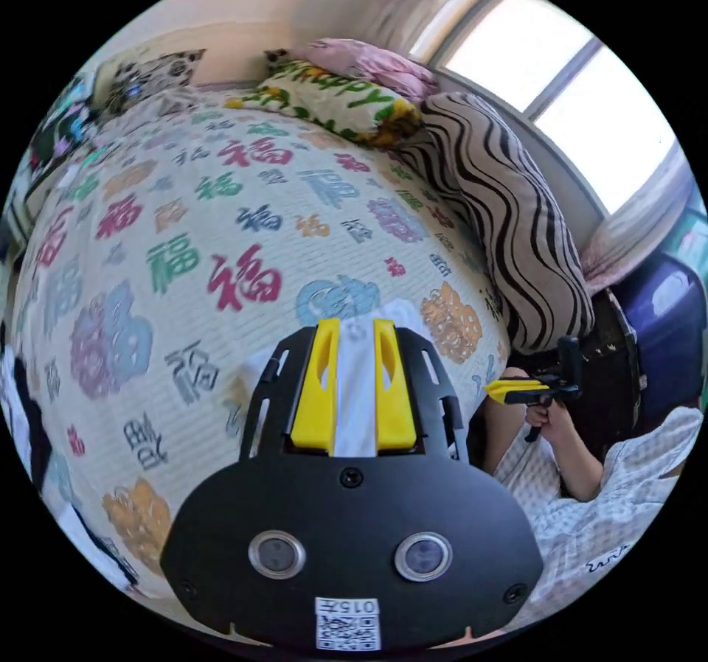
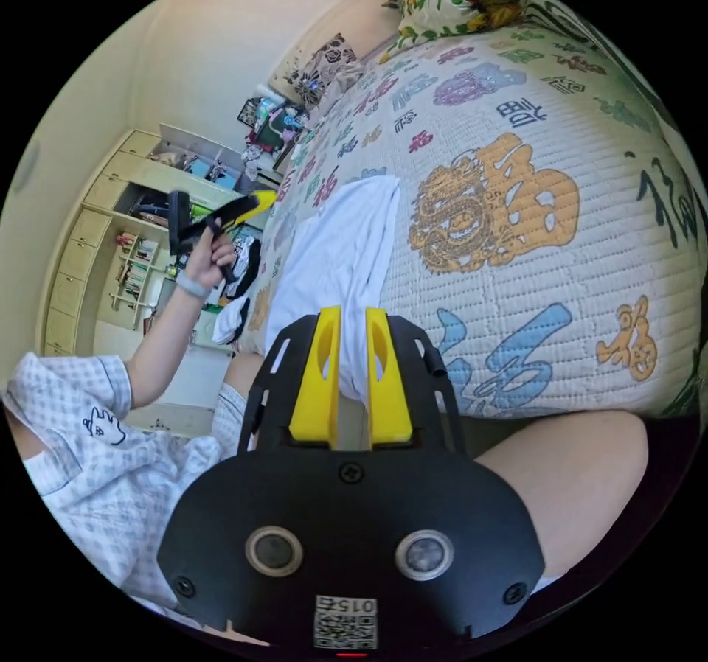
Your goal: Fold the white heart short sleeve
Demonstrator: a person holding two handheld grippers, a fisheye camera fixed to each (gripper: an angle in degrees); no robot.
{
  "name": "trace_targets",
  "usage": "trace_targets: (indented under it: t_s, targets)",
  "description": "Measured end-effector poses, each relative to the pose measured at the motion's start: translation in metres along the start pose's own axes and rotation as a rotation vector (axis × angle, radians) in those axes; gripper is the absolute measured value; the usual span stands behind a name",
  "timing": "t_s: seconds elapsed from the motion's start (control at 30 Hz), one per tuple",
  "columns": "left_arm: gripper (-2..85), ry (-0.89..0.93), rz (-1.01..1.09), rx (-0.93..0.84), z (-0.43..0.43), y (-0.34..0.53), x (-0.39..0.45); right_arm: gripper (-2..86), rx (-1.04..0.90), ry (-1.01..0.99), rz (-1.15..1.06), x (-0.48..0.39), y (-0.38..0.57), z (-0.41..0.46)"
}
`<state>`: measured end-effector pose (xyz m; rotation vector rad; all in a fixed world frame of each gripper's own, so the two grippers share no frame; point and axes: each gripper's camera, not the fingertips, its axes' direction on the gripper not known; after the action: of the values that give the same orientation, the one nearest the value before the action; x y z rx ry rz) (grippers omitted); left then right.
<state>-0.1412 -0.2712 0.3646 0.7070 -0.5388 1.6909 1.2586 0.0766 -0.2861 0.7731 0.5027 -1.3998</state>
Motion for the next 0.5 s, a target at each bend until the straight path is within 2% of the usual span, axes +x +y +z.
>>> trace_targets:
  t_s: [0.1,0.23,0.33,0.5]
  targets:
    - [8.0,0.05,-0.178,-0.004,-0.031,0.061,-0.045,8.1,-0.149,-0.039,-0.04,-0.009,-0.014,0.033]
    - [8.1,0.12,-0.291,-0.047,-0.054,0.137,-0.05,6.2,-0.396,0.108,-0.115,-0.034,-0.008,0.097]
    - [7.6,0.038,-0.305,-0.09,-0.072,0.176,-0.036,0.4,-0.403,0.212,-0.121,-0.039,-0.004,0.116]
    - [2.4,0.044,-0.311,-0.092,-0.096,0.204,-0.032,-0.8,-0.427,0.243,-0.106,-0.042,-0.007,0.128]
